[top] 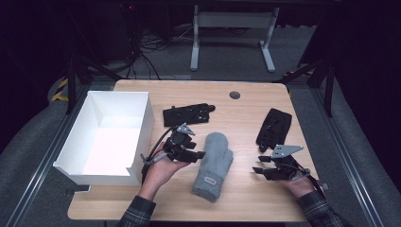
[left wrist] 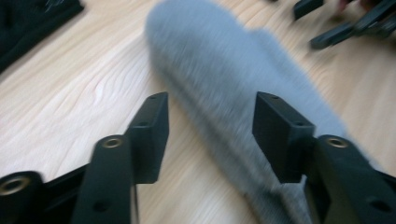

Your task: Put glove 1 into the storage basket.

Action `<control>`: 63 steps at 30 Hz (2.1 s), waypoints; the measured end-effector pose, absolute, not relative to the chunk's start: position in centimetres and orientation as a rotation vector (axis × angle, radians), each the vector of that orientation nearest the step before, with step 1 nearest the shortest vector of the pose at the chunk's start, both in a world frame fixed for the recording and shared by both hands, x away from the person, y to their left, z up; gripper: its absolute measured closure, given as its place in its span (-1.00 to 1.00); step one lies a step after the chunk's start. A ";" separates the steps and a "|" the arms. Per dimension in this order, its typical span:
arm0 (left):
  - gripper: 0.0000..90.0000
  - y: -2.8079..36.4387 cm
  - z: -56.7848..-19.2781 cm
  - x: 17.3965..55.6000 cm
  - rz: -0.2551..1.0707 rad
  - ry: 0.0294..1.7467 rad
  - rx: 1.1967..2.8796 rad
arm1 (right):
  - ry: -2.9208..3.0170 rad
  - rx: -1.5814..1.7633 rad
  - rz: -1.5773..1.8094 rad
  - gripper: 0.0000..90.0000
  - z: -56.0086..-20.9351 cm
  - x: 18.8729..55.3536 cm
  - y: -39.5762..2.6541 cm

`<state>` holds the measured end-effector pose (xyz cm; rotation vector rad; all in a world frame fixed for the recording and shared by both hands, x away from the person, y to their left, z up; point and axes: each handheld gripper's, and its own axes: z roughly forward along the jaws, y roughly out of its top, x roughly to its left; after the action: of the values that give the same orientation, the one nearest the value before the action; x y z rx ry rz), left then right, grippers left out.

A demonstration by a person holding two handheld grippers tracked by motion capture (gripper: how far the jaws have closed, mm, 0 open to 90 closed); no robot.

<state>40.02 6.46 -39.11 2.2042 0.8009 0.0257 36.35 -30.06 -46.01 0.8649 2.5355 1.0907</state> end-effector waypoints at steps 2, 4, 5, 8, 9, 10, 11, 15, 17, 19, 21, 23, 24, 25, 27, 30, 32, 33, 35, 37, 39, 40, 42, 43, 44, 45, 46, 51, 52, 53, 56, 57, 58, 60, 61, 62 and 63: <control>-0.22 5.7 -39.2 40.5 0.015 0.766 2.201 | 2.536 0.866 1.090 0.02 -46.0 36.3 -30.1; -0.41 4.8 -39.5 41.0 0.012 0.750 2.207 | 2.536 0.867 1.091 0.02 -46.0 36.3 -30.1; -0.50 4.5 -39.7 41.1 0.012 0.749 2.208 | 2.535 0.867 1.091 0.02 -46.0 36.3 -30.1; -0.66 3.6 -40.2 41.7 0.005 0.753 2.223 | 2.535 0.868 1.090 0.02 -46.0 36.3 -30.1; -0.68 3.3 -40.5 41.8 0.003 0.756 2.228 | 2.535 0.868 1.090 0.02 -46.0 36.3 -30.1; -0.68 3.0 -40.6 41.9 0.009 0.759 2.232 | 2.535 0.866 1.091 0.02 -46.0 36.3 -30.1; -0.70 2.7 -40.9 42.0 0.015 0.764 2.244 | 2.535 0.866 1.091 0.02 -46.0 36.3 -30.1; -0.82 1.5 -42.0 42.1 0.020 0.785 2.282 | 2.534 0.861 1.087 0.02 -46.0 36.3 -30.1; -0.86 0.9 -42.8 42.1 0.020 0.796 2.319 | 2.534 0.862 1.086 0.02 -46.0 36.3 -30.1; -0.89 0.8 -43.0 42.1 0.013 0.790 2.322 | 2.534 0.861 1.085 0.02 -46.0 36.3 -30.1; -0.91 0.5 -43.7 42.2 -0.001 0.798 2.329 | 2.533 0.859 1.084 0.02 -46.0 36.3 -30.1; -0.91 0.4 -44.1 42.2 -0.015 0.801 2.328 | 2.533 0.860 1.085 0.02 -45.9 36.3 -30.1; -0.92 0.4 -44.3 42.3 -0.025 0.800 2.326 | 2.533 0.858 1.084 0.02 -45.9 36.3 -30.1; -0.92 0.4 -44.4 42.3 -0.032 0.800 2.325 | 2.533 0.857 1.084 0.03 -45.9 36.3 -30.1; -0.92 0.4 -44.7 42.4 -0.049 0.796 2.329 | 2.533 0.856 1.084 0.03 -45.9 36.2 -30.1; -0.92 0.3 -45.1 42.5 -0.073 0.789 2.341 | 2.534 0.855 1.082 0.03 -45.9 36.3 -30.1; -0.84 0.3 -45.4 42.6 -0.109 0.783 2.334 | 2.535 0.854 1.081 0.03 -46.0 36.2 -30.0; -0.79 0.3 -45.4 42.6 -0.119 0.768 2.337 | 2.534 0.854 1.081 0.03 -46.0 36.2 -30.0; -0.65 0.3 -45.2 42.6 -0.126 0.751 2.347 | 2.535 0.854 1.083 0.03 -46.0 36.2 -30.0; -0.48 0.4 -45.1 42.6 -0.144 0.740 2.348 | 2.536 0.850 1.081 0.03 -46.0 36.2 -30.0; -0.21 0.5 -45.1 42.6 -0.186 0.723 2.345 | 2.536 0.849 1.082 0.02 -46.0 36.2 -30.0; -0.12 0.5 -45.1 42.6 -0.196 0.719 2.347 | 2.538 0.848 1.082 0.02 -46.0 36.3 -30.0; 0.12 0.6 -44.9 42.6 -0.204 0.708 2.351 | 2.539 0.846 1.080 -0.01 -46.1 36.3 -30.0; 0.20 0.6 -44.8 42.6 -0.202 0.708 2.354 | 2.538 0.845 1.081 -0.02 -46.1 36.3 -29.9; 0.27 0.6 -44.7 42.5 -0.199 0.709 2.357 | 2.539 0.843 1.079 -0.04 -46.1 36.3 -29.9; 0.34 0.6 -44.6 42.5 -0.195 0.709 2.360 | 2.541 0.845 1.078 -0.05 -46.1 36.3 -29.9; 0.38 0.6 -44.6 42.5 -0.193 0.709 2.361 | 2.540 0.845 1.080 -0.07 -46.2 36.3 -29.9; 0.51 0.7 -44.2 42.4 -0.203 0.728 2.351 | 2.538 0.843 1.073 -0.18 -46.3 36.4 -29.9; 0.53 0.7 -44.1 42.4 -0.199 0.725 2.348 | 2.535 0.843 1.077 -0.21 -46.4 36.4 -29.9; 0.53 0.7 -43.9 42.3 -0.195 0.724 2.348 | 2.534 0.840 1.076 -0.23 -46.4 36.4 -29.9; 0.55 0.7 -43.3 42.1 -0.186 0.717 2.350 | 2.525 0.835 1.069 -0.30 -46.6 36.4 -29.8; 0.55 0.8 -43.1 42.1 -0.178 0.712 2.348 | 2.524 0.835 1.072 -0.32 -46.6 36.4 -29.8; 0.55 0.8 -42.9 42.0 -0.170 0.718 2.343 | 2.522 0.835 1.072 -0.35 -46.6 36.4 -29.8; 0.55 0.9 -42.8 42.0 -0.165 0.716 2.340 | 2.519 0.839 1.075 -0.36 -46.7 36.4 -29.8; 0.55 1.2 -42.3 42.0 -0.156 0.714 2.327 | 2.512 0.840 1.081 -0.41 -46.7 36.4 -29.8; 0.55 1.2 -42.3 42.0 -0.156 0.714 2.327 | 2.512 0.840 1.081 -0.41 -46.7 36.4 -29.8; 0.55 1.3 -42.0 41.9 -0.149 0.713 2.322 | 2.511 0.840 1.082 -0.43 -46.8 36.4 -29.8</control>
<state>41.91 1.32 -41.98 2.3220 0.7125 -0.1490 36.45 -29.78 -46.77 0.8404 2.5107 1.0821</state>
